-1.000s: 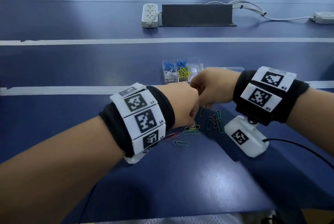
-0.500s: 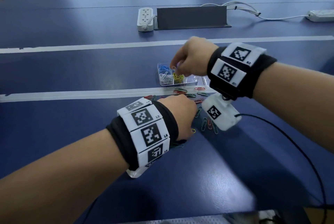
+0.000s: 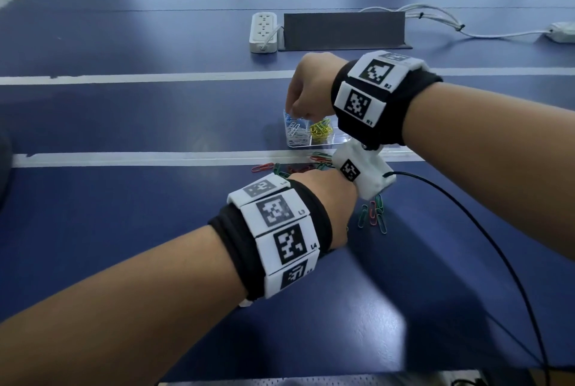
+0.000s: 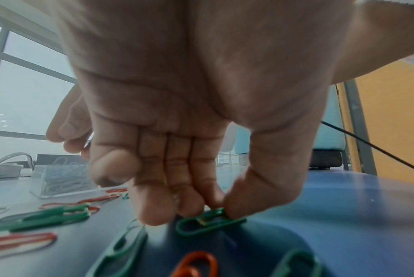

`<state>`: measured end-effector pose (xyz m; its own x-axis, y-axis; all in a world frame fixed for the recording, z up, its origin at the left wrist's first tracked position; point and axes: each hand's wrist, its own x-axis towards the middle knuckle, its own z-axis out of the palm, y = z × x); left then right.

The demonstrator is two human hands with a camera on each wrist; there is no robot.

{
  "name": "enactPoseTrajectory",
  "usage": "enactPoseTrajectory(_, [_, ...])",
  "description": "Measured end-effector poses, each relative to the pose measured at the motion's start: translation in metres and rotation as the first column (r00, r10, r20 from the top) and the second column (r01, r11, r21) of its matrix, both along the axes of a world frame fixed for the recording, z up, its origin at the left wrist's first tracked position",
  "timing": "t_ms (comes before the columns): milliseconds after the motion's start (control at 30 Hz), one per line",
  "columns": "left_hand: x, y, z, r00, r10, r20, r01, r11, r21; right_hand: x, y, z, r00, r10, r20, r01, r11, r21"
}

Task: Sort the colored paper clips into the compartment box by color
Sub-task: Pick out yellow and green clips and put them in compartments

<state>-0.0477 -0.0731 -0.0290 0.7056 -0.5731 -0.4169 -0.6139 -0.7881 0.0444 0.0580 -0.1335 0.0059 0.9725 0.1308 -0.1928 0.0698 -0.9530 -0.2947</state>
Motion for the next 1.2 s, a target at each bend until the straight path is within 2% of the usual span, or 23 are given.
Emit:
enactPoseTrajectory(267, [0.000, -0.005, -0.004, 0.998, -0.043, 0.036, 0.042, 0.998, 0.052, -0.006, -0.023, -0.002, 1.000, -0.013, -0.006, 0.014, 0.995, 0.094])
enactPoseTrajectory(467, [0.011, 0.006, -0.002, 0.999, 0.049, -0.017, -0.051, 0.991, -0.123, -0.018, -0.049, -0.012, 0.999, -0.031, -0.013, 0.032, 0.991, 0.128])
enactPoseTrajectory(600, [0.024, 0.018, 0.007, 0.993, 0.102, -0.051, -0.111, 0.967, -0.228, -0.032, -0.060, -0.019, 1.000, 0.020, 0.017, -0.021, 0.993, 0.113])
enactPoseTrajectory(733, [0.041, 0.027, 0.013, 0.982, 0.144, -0.124, -0.180, 0.917, -0.356, -0.043, -0.063, -0.023, 0.999, 0.044, 0.029, -0.046, 0.994, 0.103])
enactPoseTrajectory(900, [0.070, 0.029, 0.016, 0.934, 0.214, -0.286, -0.338, 0.790, -0.512, -0.048, -0.071, -0.025, 0.999, 0.034, 0.027, -0.037, 0.991, 0.126])
enactPoseTrajectory(1100, [0.098, 0.021, 0.014, 0.913, 0.310, -0.266, -0.407, 0.733, -0.544, -0.047, -0.082, -0.029, 1.000, 0.006, 0.003, -0.007, 0.986, 0.165])
enactPoseTrajectory(1200, [0.103, 0.019, 0.011, 0.904, 0.332, -0.269, -0.427, 0.732, -0.531, -0.054, -0.083, -0.027, 0.997, 0.077, 0.008, -0.077, 0.989, 0.129])
